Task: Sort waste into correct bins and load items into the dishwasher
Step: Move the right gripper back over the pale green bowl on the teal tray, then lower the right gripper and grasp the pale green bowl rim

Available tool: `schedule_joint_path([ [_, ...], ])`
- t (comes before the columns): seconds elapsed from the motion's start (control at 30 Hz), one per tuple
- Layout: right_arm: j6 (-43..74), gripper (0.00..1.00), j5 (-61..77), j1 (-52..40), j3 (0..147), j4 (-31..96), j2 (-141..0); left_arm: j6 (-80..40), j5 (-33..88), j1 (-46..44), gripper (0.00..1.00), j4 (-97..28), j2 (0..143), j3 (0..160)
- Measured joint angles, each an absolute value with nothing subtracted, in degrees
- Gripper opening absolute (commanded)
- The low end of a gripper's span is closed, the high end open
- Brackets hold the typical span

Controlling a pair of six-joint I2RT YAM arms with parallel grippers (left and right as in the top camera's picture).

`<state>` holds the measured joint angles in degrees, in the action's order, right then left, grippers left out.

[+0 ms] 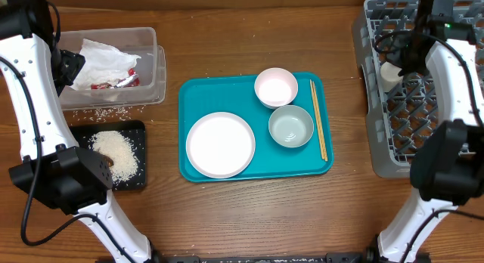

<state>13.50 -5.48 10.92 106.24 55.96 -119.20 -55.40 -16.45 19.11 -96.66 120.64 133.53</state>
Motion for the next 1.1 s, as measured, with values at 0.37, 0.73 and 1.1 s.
schedule_joint_path([
  [0.37,13.5,0.04,-5.6,11.3,106.2,53.6,-120.0,-55.4,-16.4,19.1,1.0,-96.7,120.6,133.5],
  [0.73,12.6,0.37,5.2,10.8,112.6,66.3,-115.2,-55.4,-16.4,19.1,1.0,-96.7,120.6,133.5],
  [1.1,12.2,0.66,20.8,-7.7,110.6,80.3,-108.0,-55.4,-16.4,19.1,1.0,-96.7,120.6,133.5],
])
